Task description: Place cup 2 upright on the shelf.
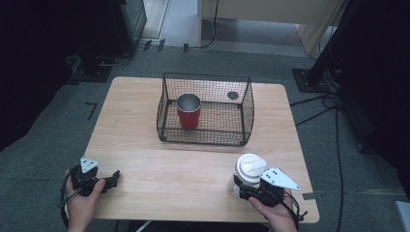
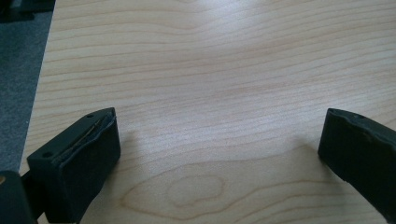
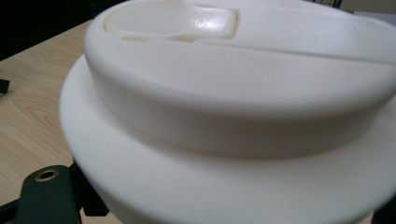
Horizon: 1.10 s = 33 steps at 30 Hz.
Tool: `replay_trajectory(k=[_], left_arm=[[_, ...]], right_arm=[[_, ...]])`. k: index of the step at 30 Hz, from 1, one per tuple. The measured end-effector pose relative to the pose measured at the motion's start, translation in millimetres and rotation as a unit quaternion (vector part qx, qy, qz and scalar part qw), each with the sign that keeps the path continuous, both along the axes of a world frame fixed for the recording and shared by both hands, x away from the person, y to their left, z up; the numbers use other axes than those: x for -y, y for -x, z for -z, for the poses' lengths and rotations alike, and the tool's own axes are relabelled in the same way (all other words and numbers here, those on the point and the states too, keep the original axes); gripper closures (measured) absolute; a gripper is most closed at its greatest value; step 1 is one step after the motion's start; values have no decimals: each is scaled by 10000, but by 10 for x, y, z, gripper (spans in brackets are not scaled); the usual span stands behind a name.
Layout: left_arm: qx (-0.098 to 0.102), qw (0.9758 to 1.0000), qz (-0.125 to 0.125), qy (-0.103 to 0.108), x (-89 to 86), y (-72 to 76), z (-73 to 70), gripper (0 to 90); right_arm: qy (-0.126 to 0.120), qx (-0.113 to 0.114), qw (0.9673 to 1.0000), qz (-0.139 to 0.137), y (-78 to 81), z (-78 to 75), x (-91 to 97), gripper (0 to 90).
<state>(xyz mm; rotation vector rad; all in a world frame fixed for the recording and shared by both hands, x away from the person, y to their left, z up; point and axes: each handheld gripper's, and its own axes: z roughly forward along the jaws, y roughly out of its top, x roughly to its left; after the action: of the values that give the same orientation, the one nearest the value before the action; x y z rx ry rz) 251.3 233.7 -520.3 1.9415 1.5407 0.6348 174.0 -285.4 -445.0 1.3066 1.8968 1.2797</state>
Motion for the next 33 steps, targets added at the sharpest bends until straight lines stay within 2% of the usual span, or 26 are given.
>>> replay_trajectory(k=[3, 13, 20, 33], left_arm=[[-3, 10000, 2, -3, -1, 0, 0, 0], [-1, 10000, 1, -2, -1, 0, 0, 0], [-2, 10000, 1, -2, -1, 0, 0, 0], [-2, 10000, 1, 2, -1, 0, 0, 0]], right_arm=[[119, 66, 9999, -37, 22, -21, -17, 163], [91, 238, 9997, 8, 22, -166, -59, 164], [17, 224, 9997, 76, -59, -262, -98, 163], [119, 374, 9992, 72, -198, -478, -217, 164]])
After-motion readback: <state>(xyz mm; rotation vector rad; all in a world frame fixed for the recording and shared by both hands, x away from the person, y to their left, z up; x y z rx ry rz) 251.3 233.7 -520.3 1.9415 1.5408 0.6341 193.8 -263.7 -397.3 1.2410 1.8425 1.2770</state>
